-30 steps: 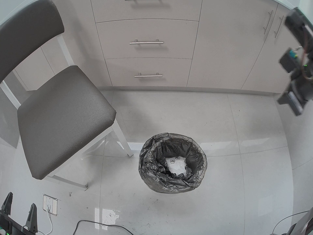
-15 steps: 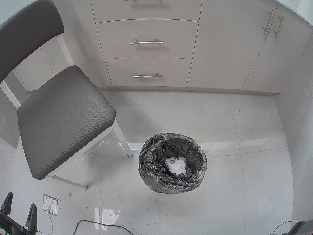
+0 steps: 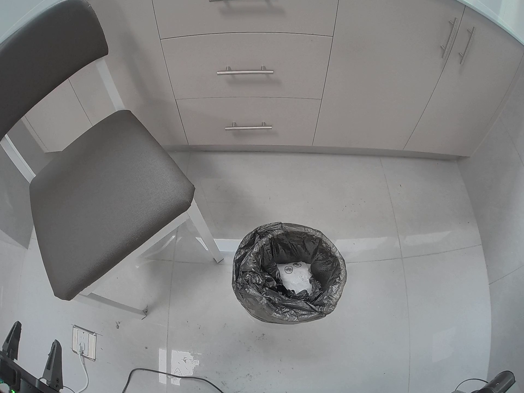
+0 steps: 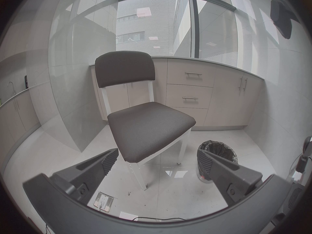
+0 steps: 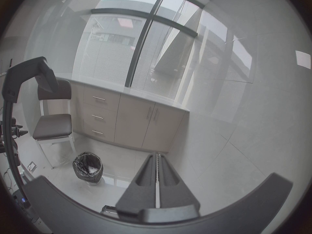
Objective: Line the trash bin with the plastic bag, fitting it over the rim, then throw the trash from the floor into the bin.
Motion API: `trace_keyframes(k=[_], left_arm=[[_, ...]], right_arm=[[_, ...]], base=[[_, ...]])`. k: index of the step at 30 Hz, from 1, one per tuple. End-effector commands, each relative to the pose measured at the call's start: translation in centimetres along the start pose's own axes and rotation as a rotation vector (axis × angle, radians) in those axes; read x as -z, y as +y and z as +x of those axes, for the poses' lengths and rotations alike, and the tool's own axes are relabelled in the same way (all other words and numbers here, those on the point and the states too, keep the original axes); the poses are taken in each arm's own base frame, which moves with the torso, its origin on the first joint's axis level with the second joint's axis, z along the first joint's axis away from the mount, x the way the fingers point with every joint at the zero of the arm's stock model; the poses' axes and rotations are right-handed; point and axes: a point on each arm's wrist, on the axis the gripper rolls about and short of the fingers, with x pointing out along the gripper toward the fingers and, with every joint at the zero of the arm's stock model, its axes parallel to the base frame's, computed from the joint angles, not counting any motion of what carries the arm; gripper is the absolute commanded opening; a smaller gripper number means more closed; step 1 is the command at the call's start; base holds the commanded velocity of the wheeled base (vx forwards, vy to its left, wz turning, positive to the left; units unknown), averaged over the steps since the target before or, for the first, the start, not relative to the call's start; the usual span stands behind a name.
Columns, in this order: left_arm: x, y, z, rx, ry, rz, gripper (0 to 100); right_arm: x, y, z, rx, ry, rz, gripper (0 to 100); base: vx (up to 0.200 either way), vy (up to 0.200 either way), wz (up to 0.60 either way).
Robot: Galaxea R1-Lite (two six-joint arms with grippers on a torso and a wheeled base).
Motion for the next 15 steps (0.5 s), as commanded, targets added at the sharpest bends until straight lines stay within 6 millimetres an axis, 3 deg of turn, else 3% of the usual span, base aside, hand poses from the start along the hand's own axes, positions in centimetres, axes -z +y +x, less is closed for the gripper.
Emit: trace_keyframes(k=[1, 7, 9, 12, 15], left_arm=[[0.5, 0.0, 0.0, 0.0, 0.001, -0.001, 100], [0.5, 0.0, 0.0, 0.0, 0.001, -0.002, 100], [0.5, 0.0, 0.0, -0.002, 0.001, -0.002, 100], [0.5, 0.0, 0.0, 0.0, 0.001, -0.002, 100], [0.5, 0.0, 0.0, 0.0, 0.001, -0.002, 100]], right_arm=[[7.0, 2.5, -2.2, -0.041, -0.113, 0.014, 0], [7.9, 3.4, -0.2, -0.114, -0.001, 0.086, 0], [8.9, 4.3, 2.3, -0.136, 0.096, 0.098, 0], [9.5, 5.3, 5.7, -0.133, 0.11, 0.172, 0], [10.8, 7.2, 11.7, -0.082, -0.033, 0.371, 0]], base=[[0.0, 0.0, 0.0], [0.0, 0.0, 0.0], [0.0, 0.0, 0.0], [0.0, 0.0, 0.0], [0.0, 0.0, 0.0]])
